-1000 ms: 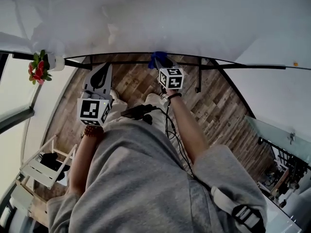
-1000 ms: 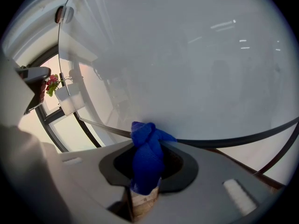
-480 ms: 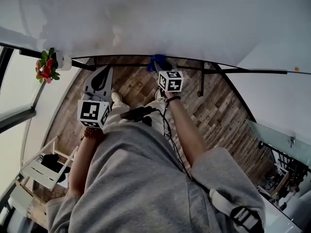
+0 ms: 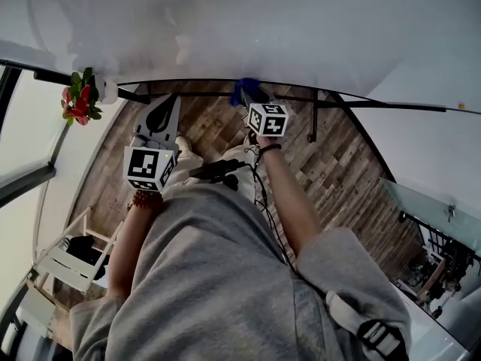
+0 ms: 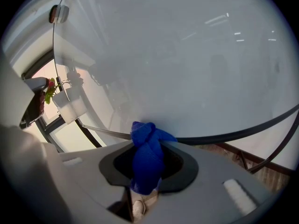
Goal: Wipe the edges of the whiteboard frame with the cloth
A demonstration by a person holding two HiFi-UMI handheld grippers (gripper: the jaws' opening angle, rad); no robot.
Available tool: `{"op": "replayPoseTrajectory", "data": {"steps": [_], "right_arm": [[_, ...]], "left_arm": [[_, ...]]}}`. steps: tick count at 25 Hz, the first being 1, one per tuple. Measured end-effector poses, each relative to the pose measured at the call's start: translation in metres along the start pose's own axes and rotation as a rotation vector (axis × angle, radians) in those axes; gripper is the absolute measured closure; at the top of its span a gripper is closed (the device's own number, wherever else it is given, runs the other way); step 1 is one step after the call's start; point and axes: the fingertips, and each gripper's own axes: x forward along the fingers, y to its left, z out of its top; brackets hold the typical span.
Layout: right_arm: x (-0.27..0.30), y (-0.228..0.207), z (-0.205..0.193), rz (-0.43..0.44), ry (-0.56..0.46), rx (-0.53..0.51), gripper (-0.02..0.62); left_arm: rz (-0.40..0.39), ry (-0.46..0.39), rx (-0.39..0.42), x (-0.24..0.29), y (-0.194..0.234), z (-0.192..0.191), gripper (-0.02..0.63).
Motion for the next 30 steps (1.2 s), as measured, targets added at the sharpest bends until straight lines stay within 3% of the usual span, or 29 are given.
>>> {"op": "replayPoseTrajectory", "data": {"steps": [10,30], "right_arm": [[0.013,0.025,-0.002,-0.028,-0.01,0.04,0.491],[0.037,0.08,-0.004,0.04,-0.005,0.057,0.491]], "left_arm": [[0.018,0.006,-0.009,-0.022,0.037,-0.005,0.597],[0.004,0.013,0.0,-0.043,0.059,-0.015,0.597]]}}
